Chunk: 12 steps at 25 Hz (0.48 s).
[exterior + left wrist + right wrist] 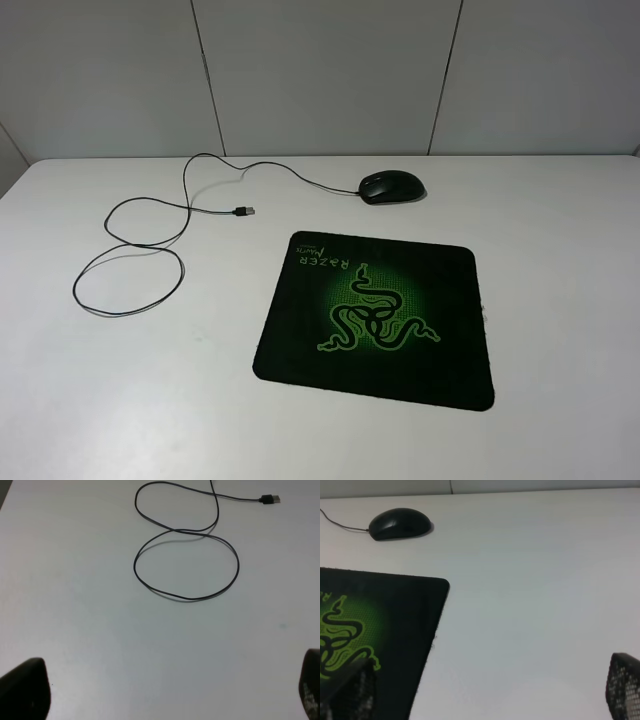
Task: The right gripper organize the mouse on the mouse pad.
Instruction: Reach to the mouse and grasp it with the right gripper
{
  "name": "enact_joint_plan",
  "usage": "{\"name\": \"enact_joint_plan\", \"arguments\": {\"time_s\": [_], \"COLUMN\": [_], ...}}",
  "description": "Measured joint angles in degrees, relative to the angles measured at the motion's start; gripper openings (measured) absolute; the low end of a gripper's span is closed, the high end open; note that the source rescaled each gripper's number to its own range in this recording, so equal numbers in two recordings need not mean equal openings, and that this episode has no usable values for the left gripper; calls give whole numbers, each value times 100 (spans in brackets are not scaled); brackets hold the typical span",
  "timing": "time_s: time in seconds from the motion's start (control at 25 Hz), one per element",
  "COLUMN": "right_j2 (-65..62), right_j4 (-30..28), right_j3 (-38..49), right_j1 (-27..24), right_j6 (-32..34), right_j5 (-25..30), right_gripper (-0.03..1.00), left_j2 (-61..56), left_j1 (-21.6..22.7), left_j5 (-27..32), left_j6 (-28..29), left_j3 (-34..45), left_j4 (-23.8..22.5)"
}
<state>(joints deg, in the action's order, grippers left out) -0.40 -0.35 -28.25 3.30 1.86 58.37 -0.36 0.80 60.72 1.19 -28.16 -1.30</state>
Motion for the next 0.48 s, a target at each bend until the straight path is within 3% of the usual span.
{"name": "enact_joint_plan", "arguments": {"time_s": [0.48], "right_j2": [0], "right_j4": [0], "right_j3": [0], "right_j1": [0], "right_j6": [0], "right_j5": [0], "right_gripper": [100], "left_j2": [0], "left_j1": [0], "left_j5": [0], "left_j6": [0], "left_j3": [0], "left_j4": [0]}}
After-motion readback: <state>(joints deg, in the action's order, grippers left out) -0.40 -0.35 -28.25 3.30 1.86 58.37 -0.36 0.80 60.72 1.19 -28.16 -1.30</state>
